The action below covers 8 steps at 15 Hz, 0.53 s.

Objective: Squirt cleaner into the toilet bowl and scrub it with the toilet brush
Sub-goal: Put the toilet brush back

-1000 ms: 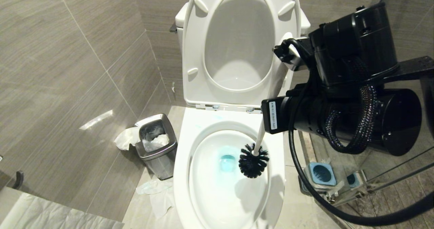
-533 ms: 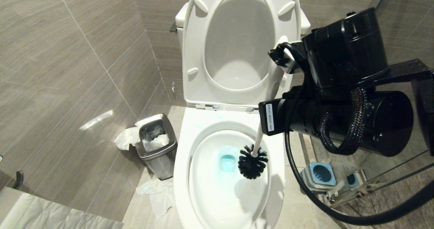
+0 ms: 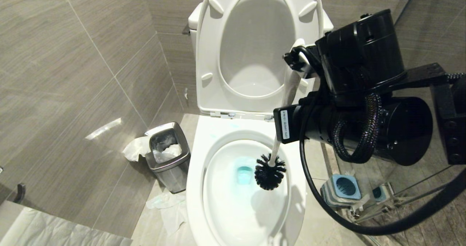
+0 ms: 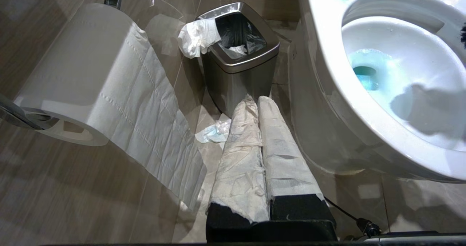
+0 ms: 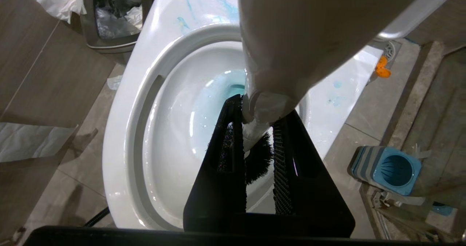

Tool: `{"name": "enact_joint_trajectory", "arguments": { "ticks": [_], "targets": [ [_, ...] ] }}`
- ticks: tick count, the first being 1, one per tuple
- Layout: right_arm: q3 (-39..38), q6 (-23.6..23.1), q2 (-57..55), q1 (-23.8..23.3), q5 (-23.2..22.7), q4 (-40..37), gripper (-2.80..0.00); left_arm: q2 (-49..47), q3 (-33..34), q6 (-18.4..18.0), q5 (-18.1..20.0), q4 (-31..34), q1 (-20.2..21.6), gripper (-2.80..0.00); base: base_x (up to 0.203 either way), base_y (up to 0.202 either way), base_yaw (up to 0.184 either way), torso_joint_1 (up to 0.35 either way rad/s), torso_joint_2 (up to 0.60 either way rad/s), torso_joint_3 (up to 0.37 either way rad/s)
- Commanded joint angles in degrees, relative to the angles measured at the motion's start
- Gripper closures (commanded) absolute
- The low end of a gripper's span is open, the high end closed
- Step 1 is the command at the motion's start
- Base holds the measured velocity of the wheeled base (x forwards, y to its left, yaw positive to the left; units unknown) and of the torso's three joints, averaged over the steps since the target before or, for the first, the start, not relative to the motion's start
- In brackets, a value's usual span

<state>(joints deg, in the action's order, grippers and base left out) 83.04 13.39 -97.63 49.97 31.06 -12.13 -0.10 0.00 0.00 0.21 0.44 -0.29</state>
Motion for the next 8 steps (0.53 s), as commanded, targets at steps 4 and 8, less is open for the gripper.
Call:
{"name": "enact_joint_trajectory", "arguments": {
  "ticks": [4,8],
  "targets": [
    [2.8,0.0,0.2,-0.3,3.2,-0.1,0.0,-0.1,0.1,0.0,0.0,0.0,0.0,0.0,0.0,0.0,0.0,0.0,0.0,0.0],
    [4.0,-0.1,0.7,-4.5,3.9,-0.2,0.0,-0.1,0.1,0.0,0.0,0.0,0.0,0.0,0.0,0.0,0.0,0.0,0.0,0.0]
  ]
}}
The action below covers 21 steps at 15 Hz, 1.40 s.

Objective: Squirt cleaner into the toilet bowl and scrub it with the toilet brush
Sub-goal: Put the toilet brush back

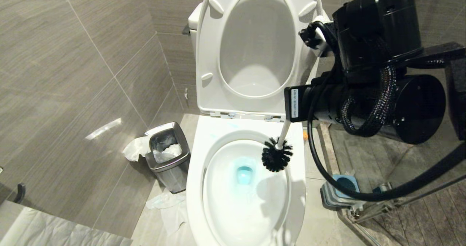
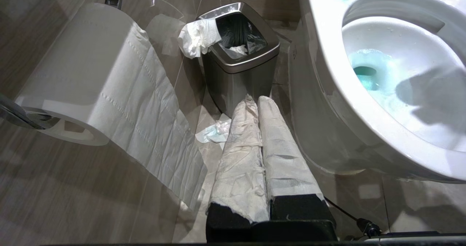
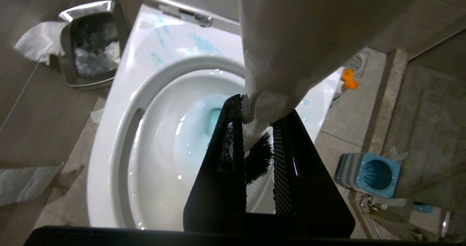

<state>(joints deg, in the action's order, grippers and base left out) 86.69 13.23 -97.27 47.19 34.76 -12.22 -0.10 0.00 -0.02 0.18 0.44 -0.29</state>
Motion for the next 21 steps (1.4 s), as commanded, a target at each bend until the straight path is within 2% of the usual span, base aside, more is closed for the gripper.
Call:
{"name": "enact_joint_trajectory", "arguments": {
  "ticks": [1,6,10,14,18,21],
  "targets": [
    [0.5,0.0,0.8,-3.1,0.2,-0.1,0.0,-0.1,0.1,0.0,0.0,0.0,0.0,0.0,0.0,0.0,0.0,0.0,0.0,0.0],
    [0.4,-2.9,5.3,-10.6,0.3,-0.8,0.0,-0.1,0.1,0.0,0.0,0.0,0.0,0.0,0.0,0.0,0.0,0.0,0.0,0.0],
    [-0.2,-3.2,10.0,-15.1,0.1,-6.1,0.0,-0.1,0.1,0.0,0.0,0.0,0.0,0.0,0.0,0.0,0.0,0.0,0.0,0.0],
    [-4.8,-2.0,11.8,-24.3,-0.5,-5.9,0.0,-0.1,0.1,0.0,0.0,0.0,0.0,0.0,0.0,0.0,0.0,0.0,0.0,0.0],
    [-14.7,0.2,14.4,-33.7,-6.2,-2.8,0.0,-0.1,0.1,0.0,0.0,0.0,0.0,0.0,0.0,0.0,0.0,0.0,0.0,0.0],
    [-21.8,-1.6,15.4,-40.1,-11.3,7.3,0.0,-0.1,0.1,0.0,0.0,0.0,0.0,0.0,0.0,0.0,0.0,0.0,0.0,0.0]
  ]
}}
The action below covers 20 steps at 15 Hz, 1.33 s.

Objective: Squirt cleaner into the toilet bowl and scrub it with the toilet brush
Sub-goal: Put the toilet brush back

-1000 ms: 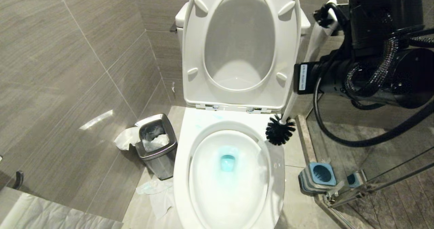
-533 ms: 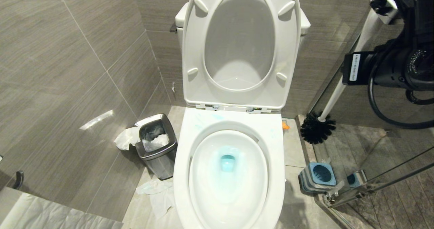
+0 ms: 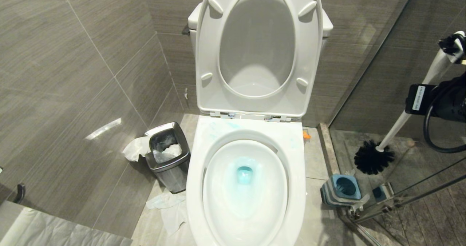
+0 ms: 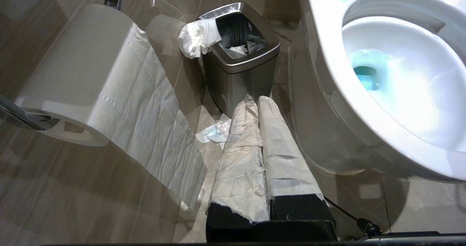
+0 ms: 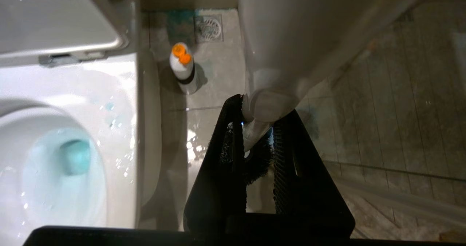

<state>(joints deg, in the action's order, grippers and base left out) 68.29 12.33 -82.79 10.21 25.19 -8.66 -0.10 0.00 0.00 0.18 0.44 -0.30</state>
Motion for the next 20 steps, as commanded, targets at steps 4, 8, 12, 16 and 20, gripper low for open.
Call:
{"name": "enact_joint_trajectory", "arguments": {
  "ticks": [4,8,12,16,20],
  "targets": [
    [-6.7,-1.3,-3.0,-8.6,-5.5,9.9,0.0,-0.1,0.1,0.0,0.0,0.0,0.0,0.0,0.0,0.0,0.0,0.0,0.0,0.0],
    [-13.5,-1.8,-8.8,-9.9,-6.8,22.5,0.0,-0.1,0.1,0.0,0.0,0.0,0.0,0.0,0.0,0.0,0.0,0.0,0.0,0.0],
    [-23.5,-6.1,-14.7,-10.7,-12.1,45.1,0.0,-0.1,0.1,0.0,0.0,0.0,0.0,0.0,0.0,0.0,0.0,0.0,0.0,0.0],
    [-29.4,-8.1,-15.6,-12.2,-14.4,48.9,0.0,-0.1,0.1,0.0,0.0,0.0,0.0,0.0,0.0,0.0,0.0,0.0,0.0,0.0],
    [-31.6,-7.9,-16.8,-15.1,-20.6,49.5,0.0,-0.1,0.1,0.0,0.0,0.0,0.0,0.0,0.0,0.0,0.0,0.0,0.0,0.0]
  ]
}}
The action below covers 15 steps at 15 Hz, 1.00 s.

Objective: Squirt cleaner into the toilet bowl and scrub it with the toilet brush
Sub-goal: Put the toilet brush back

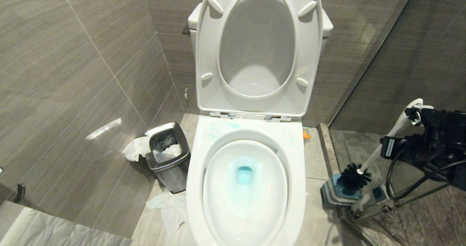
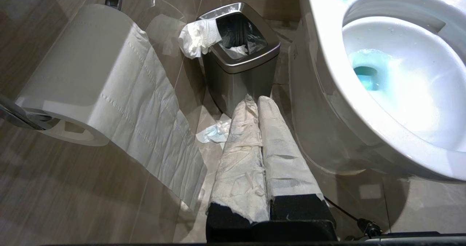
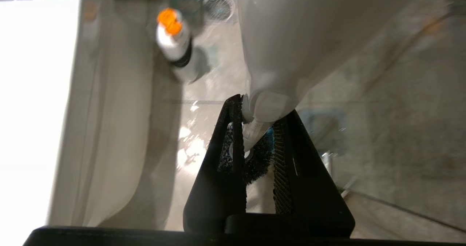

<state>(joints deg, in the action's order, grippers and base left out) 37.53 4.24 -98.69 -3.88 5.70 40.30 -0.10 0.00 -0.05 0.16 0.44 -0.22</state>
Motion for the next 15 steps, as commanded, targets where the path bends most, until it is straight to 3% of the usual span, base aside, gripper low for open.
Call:
{"name": "enact_joint_trajectory", "arguments": {
  "ticks": [1,5,15],
  "targets": [
    [-1.5,0.2,-1.7,-1.6,-1.4,2.5,0.0,-0.1,0.1,0.0,0.0,0.0,0.0,0.0,0.0,0.0,0.0,0.0,0.0,0.0],
    [-5.9,0.0,-7.9,-3.3,-1.9,16.9,0.0,-0.1,0.1,0.0,0.0,0.0,0.0,0.0,0.0,0.0,0.0,0.0,0.0,0.0],
    [-6.1,0.1,-20.1,-8.3,-3.6,28.2,0.0,-0.1,0.1,0.0,0.0,0.0,0.0,0.0,0.0,0.0,0.0,0.0,0.0,0.0]
  ]
}}
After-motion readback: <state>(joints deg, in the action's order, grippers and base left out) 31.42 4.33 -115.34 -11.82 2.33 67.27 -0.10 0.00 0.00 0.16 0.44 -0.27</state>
